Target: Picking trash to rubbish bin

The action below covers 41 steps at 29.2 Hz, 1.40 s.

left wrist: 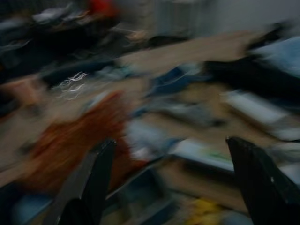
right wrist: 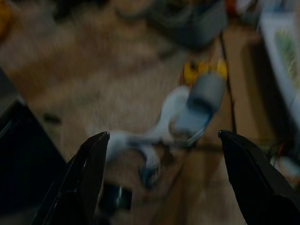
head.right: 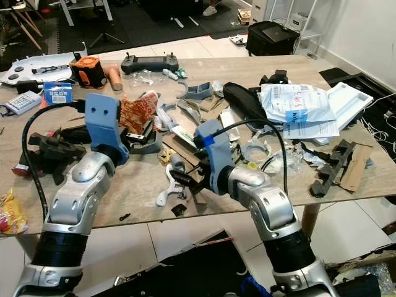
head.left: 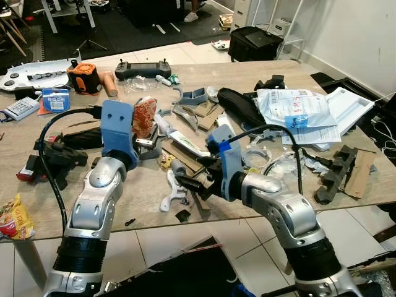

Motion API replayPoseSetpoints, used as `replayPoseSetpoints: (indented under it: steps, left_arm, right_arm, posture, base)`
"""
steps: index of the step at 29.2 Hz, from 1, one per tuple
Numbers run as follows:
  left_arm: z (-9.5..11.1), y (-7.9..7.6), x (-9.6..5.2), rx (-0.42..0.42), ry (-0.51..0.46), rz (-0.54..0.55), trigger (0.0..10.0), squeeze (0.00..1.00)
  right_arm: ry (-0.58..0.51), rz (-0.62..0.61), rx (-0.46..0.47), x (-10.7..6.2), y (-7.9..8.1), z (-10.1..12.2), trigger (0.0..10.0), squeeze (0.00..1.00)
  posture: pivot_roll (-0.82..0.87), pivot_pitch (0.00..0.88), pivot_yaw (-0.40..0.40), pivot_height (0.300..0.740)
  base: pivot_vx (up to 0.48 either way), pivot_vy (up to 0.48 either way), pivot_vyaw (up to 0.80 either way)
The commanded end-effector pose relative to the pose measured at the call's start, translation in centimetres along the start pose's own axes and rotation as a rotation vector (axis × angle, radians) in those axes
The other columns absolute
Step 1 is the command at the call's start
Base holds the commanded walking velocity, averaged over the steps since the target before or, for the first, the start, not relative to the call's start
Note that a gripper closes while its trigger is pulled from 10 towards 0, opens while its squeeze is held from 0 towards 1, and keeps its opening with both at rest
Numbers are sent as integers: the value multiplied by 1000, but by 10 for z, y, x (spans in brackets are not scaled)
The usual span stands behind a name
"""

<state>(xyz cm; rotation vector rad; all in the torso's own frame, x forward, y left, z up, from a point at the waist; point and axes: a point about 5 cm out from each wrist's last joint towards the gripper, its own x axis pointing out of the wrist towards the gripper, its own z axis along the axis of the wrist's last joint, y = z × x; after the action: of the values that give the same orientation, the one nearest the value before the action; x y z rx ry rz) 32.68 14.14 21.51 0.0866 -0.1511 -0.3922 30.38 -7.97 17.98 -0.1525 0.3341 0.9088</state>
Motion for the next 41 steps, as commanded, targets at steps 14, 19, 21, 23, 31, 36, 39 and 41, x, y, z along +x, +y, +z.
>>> replayPoseSetpoints:
  steps: [14, 19, 21, 23, 31, 36, 39, 41]
  left_arm:
    - [-5, -34, -22, 175, 130, -480, 10000, 0]
    - [-3, -47, -21, 153, 117, -524, 10000, 0]
    - [-4, -49, -19, 160, 122, -511, 10000, 0]
    - [-6, -50, -17, 161, 128, -503, 10000, 0]
    - [-6, -55, -16, 154, 129, -519, 10000, 0]
    - [-6, -56, -14, 150, 127, -511, 10000, 0]
    - [-7, -57, -13, 150, 129, -508, 10000, 0]
    - [-8, -58, -12, 151, 131, -507, 10000, 0]
  right_arm:
    - [274, -70, -52, -4, -3, -38, 10000, 0]
    - [321, -101, -29, -4, -6, -50, 10000, 0]
    - [313, -118, -17, -4, -7, -50, 8078, 0]
    - [291, -134, 4, -4, -10, -48, 0, 0]
    - [272, -169, 25, -5, -14, -47, 0, 0]
    - [164, -139, 70, -3, -11, -35, 0, 0]
    - [116, -116, 93, -2, -9, -29, 0, 0]
    - [92, -104, 106, -2, -8, -26, 0, 0]
  posture:
    - [18, 141, -18, 740]
    - [11, 133, -24, 740]
    - [9, 134, -26, 740]
    - [9, 134, -26, 740]
    - [11, 140, -20, 740]
    - [10, 146, -12, 740]
    - [10, 146, -12, 740]
    - [10, 146, -12, 740]
  base:
    - [0, 0, 0]
    - [0, 0, 0]
    - [0, 0, 0]
    - [0, 0, 0]
    - [0, 0, 0]
    - [0, 0, 0]
    - [0, 0, 0]
    - [0, 0, 0]
